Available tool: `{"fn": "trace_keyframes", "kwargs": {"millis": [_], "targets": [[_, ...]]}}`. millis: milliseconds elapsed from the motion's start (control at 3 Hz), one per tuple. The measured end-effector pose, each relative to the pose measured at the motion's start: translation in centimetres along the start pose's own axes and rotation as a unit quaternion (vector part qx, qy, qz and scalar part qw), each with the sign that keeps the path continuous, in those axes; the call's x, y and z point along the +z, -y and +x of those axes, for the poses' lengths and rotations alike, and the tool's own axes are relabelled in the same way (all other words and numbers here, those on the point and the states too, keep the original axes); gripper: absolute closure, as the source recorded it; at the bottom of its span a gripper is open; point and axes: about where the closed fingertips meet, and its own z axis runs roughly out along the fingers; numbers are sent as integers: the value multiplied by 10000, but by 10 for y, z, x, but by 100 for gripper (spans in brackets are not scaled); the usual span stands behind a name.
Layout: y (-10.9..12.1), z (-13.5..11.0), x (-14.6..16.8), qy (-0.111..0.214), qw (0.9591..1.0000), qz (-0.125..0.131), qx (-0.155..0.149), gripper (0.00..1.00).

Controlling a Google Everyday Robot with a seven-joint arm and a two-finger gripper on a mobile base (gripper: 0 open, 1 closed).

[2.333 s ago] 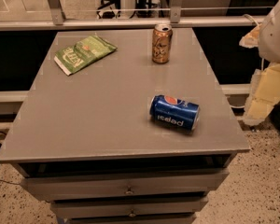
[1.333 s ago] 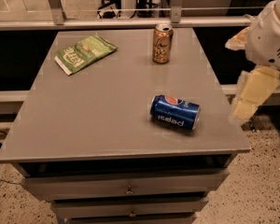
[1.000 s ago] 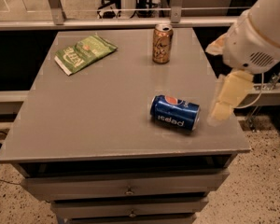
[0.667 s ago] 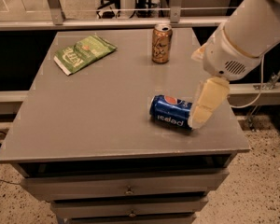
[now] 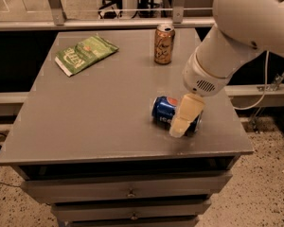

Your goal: Place pepsi can upright

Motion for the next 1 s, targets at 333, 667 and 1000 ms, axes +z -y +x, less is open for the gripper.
{"fn": "trace_keyframes", "kwargs": {"millis": [333,667,1000], "targets": [[2,-1,13,-99,9999,48,115,0],[2,-11,26,-280,9994,108,172,0],[2,-14,35,-418,9988,127,227,0]]}}
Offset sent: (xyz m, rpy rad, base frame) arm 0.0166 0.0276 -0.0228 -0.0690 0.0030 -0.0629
